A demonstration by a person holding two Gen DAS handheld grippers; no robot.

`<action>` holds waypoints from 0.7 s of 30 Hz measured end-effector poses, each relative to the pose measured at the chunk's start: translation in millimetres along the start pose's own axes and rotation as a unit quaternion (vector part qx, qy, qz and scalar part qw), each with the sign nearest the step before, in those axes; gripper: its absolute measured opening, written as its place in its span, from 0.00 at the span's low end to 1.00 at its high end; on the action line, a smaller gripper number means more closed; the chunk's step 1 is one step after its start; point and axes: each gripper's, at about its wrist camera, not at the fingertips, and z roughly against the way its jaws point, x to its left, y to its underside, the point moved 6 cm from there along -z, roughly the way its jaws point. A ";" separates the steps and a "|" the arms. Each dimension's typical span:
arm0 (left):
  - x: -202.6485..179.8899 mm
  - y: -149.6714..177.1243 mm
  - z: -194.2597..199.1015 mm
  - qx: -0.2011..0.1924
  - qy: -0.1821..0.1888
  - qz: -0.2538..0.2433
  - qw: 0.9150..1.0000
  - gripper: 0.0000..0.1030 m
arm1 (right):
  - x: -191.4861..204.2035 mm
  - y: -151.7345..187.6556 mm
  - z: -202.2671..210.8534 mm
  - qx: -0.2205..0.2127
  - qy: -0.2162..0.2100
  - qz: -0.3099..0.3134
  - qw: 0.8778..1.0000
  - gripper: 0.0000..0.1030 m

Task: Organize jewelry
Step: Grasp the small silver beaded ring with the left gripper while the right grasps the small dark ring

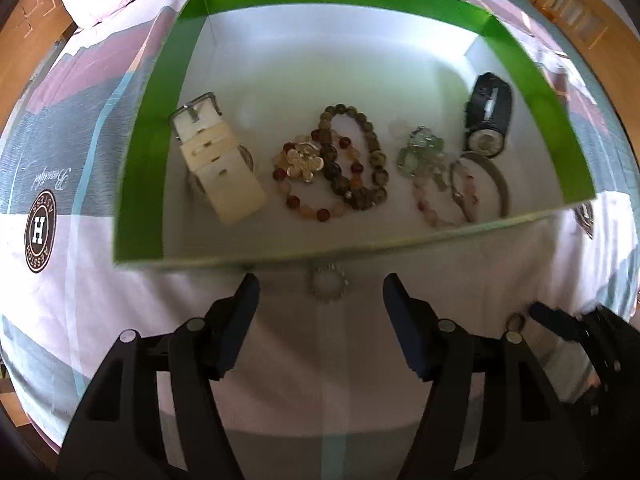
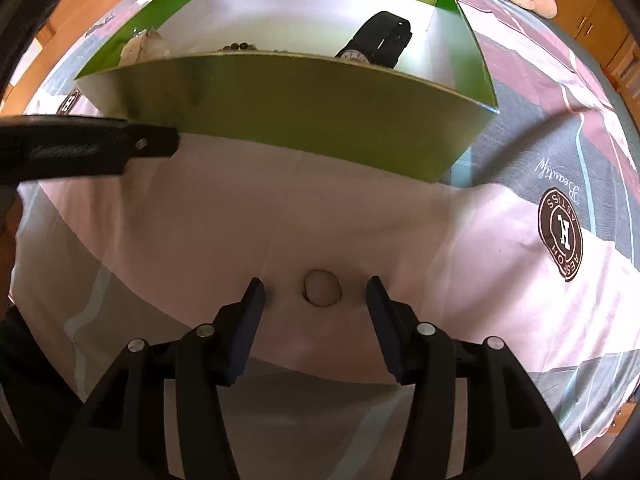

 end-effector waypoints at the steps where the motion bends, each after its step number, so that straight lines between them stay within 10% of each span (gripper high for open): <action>1: 0.6 -0.1 -4.9 0.005 0.002 0.005 1.000 0.59 | 1.2 0.0 -0.2 -0.001 0.001 0.002 1.000 0.53; 7: -2.5 1.4 -6.6 -0.002 -0.028 -0.002 1.000 0.39 | 8.3 2.5 4.1 -0.010 -0.010 0.020 1.000 0.20; 10: -1.9 2.1 -3.5 -0.007 -0.022 0.000 1.000 0.20 | 11.4 3.0 6.1 -0.012 -0.011 0.020 1.000 0.20; 21: -10.6 13.8 47.3 -0.059 -0.009 -0.009 0.998 0.20 | 10.0 -7.0 40.6 -0.063 -0.036 0.008 0.997 0.20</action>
